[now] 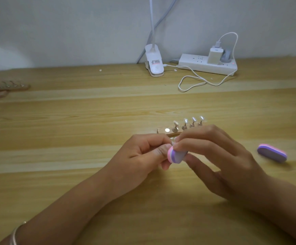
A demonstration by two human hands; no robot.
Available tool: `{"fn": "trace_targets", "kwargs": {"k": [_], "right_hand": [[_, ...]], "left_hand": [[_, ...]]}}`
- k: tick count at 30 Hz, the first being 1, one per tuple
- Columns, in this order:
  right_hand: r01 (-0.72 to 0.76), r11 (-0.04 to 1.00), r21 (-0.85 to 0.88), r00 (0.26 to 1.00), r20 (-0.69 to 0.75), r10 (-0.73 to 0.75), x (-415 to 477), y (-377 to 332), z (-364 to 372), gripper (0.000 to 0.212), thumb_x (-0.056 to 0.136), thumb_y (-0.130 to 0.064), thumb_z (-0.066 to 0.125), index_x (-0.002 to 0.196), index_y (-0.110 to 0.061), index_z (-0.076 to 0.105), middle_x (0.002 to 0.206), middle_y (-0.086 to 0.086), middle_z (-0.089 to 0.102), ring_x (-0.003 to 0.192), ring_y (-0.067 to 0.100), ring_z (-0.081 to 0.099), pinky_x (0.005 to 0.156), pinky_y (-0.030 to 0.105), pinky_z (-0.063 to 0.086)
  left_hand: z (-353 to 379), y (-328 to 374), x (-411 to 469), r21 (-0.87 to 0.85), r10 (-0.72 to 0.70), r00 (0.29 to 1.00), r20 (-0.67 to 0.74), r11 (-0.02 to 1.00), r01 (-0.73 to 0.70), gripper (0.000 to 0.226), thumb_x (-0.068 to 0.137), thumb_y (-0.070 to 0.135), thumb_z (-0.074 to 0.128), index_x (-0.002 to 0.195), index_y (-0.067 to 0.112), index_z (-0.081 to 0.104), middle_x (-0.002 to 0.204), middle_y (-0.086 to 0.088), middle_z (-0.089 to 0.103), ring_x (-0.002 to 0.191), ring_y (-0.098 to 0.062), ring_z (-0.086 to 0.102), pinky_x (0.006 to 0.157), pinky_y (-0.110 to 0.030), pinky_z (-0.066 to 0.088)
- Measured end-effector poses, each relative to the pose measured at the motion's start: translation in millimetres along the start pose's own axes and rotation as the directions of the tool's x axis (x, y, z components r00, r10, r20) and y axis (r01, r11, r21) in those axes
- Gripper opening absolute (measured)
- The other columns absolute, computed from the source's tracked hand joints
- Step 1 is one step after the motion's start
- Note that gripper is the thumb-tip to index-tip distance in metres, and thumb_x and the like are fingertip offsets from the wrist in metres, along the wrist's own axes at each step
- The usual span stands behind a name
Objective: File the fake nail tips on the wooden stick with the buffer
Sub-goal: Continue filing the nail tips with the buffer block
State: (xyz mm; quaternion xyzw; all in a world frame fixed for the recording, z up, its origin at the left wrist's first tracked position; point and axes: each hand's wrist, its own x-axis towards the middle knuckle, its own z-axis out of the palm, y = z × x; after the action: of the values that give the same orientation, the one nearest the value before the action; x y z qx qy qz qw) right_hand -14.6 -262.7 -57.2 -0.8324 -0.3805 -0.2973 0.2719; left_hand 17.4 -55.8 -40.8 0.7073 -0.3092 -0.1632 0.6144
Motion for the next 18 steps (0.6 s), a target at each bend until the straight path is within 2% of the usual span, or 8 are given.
{"fn": "trace_targets", "kwargs": {"k": [2,5,7,9,11,14,16,18], "right_hand": [[-0.015,0.999,-0.034,0.999,0.028,0.016,0,8,-3,0.016,0.094,0.005,0.061,0.107,0.003,0.069,0.109,0.012,0.066,0.103,0.024,0.062,0.095,0.031,0.048],[-0.101,0.995,0.015,0.994,-0.033,0.102,1,12,-9,0.014,0.097,-0.001,0.059,0.109,0.0,0.067,0.109,0.01,0.065,0.104,0.021,0.063,0.094,0.031,0.05],[-0.057,0.997,0.06,0.997,-0.038,0.06,1,5,-5,0.016,0.099,-0.005,0.057,0.112,-0.007,0.065,0.11,0.01,0.064,0.105,0.021,0.063,0.095,0.029,0.049],[0.022,0.999,0.036,1.0,-0.001,-0.022,1,0,0,0.018,0.099,-0.001,0.057,0.114,-0.005,0.065,0.111,0.012,0.065,0.104,0.023,0.063,0.094,0.029,0.049],[-0.003,1.0,-0.019,1.0,0.022,0.003,1,7,-4,0.018,0.096,0.003,0.059,0.11,0.0,0.068,0.11,0.013,0.065,0.103,0.023,0.063,0.094,0.032,0.05],[-0.089,0.996,-0.003,0.995,-0.035,0.089,2,11,-11,0.016,0.095,-0.001,0.058,0.108,0.002,0.068,0.109,0.011,0.065,0.103,0.024,0.065,0.092,0.037,0.051],[-0.039,0.998,0.044,0.999,-0.036,0.04,2,3,-7,0.018,0.094,0.001,0.059,0.11,-0.001,0.068,0.112,0.011,0.065,0.105,0.025,0.064,0.092,0.036,0.051],[0.042,0.999,0.021,0.999,0.009,-0.042,0,-2,-1,0.02,0.094,0.005,0.06,0.111,-0.001,0.069,0.112,0.012,0.065,0.104,0.025,0.062,0.094,0.033,0.049]], "left_hand": [[-1,0,0,-0.014,-0.021,1.0,0.005,1.0,0.021,0.027,0.095,0.015,0.047,0.077,0.004,0.062,0.064,-0.003,0.05,0.058,-0.005,0.043,0.058,-0.013,0.035],[-2,1,0,-0.017,-0.05,0.999,-0.001,0.999,0.05,0.026,0.095,0.019,0.048,0.075,0.016,0.063,0.063,0.0,0.049,0.06,-0.01,0.041,0.055,-0.018,0.032],[-1,1,0,0.0,-0.038,0.999,0.006,0.999,0.038,0.025,0.094,0.02,0.048,0.076,0.012,0.063,0.063,0.0,0.049,0.059,-0.014,0.039,0.053,-0.022,0.032],[0,1,0,0.013,-0.032,0.999,0.013,0.999,0.032,0.025,0.094,0.02,0.049,0.077,0.01,0.063,0.063,0.0,0.049,0.059,-0.018,0.038,0.053,-0.024,0.031],[-1,1,0,0.008,-0.04,0.999,0.009,0.999,0.04,0.025,0.094,0.019,0.049,0.075,0.014,0.064,0.063,0.0,0.049,0.059,-0.015,0.04,0.053,-0.021,0.032],[-1,2,0,-0.015,-0.052,0.999,-0.002,0.999,0.052,0.026,0.093,0.02,0.048,0.073,0.019,0.064,0.062,0.002,0.049,0.058,-0.01,0.041,0.054,-0.017,0.034],[2,2,0,-0.013,-0.046,0.999,0.001,0.999,0.046,0.026,0.093,0.021,0.048,0.072,0.018,0.063,0.062,0.002,0.049,0.058,-0.01,0.04,0.053,-0.018,0.034],[3,1,0,-0.014,-0.047,0.999,0.001,0.999,0.047,0.026,0.093,0.021,0.049,0.071,0.018,0.062,0.062,0.002,0.048,0.059,-0.011,0.04,0.053,-0.019,0.034]]}}
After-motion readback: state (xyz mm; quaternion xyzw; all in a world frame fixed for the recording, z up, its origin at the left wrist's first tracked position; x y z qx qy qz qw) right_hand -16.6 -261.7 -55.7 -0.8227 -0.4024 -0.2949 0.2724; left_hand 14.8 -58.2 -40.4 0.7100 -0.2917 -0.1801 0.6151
